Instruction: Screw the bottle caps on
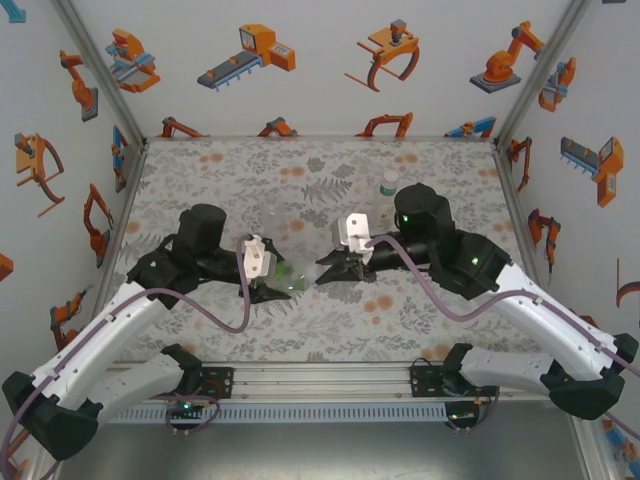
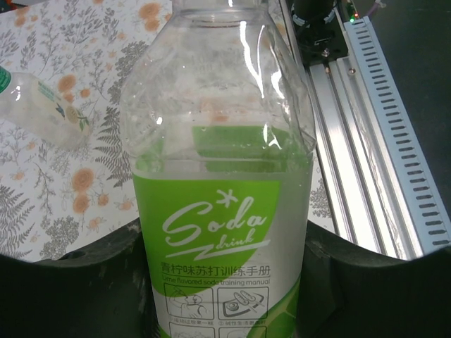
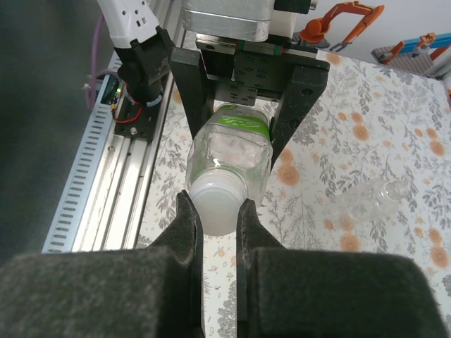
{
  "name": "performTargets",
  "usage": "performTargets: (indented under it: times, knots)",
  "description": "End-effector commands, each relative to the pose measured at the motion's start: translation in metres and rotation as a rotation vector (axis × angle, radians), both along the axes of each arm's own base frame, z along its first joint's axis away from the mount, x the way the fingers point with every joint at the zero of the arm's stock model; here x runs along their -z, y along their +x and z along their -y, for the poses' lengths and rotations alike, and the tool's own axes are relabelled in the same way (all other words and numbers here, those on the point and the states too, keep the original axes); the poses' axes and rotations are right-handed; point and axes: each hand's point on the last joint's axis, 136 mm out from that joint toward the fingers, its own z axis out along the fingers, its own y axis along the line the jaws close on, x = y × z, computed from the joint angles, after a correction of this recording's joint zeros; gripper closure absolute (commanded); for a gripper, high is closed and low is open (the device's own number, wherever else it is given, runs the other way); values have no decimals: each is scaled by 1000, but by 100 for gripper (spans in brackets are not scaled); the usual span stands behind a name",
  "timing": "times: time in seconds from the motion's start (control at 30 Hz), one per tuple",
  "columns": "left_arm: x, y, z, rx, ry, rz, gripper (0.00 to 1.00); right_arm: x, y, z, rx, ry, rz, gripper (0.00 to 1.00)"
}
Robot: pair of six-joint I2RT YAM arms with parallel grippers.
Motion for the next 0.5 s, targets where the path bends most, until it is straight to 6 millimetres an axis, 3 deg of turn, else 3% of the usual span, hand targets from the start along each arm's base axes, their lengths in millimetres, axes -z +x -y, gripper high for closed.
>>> performTargets:
  times: [0.0, 0.2, 0.47]
  knots:
    - [-24, -7, 1, 39, -78, 61, 100, 11, 10, -11, 56, -13, 71, 100]
    - [-28, -5, 1, 20, -101, 78, 100, 29, 22, -21, 135, -44, 77, 100]
    - [-29, 9, -1, -65, -103, 117, 100, 23, 53, -16, 369, 43, -52, 100]
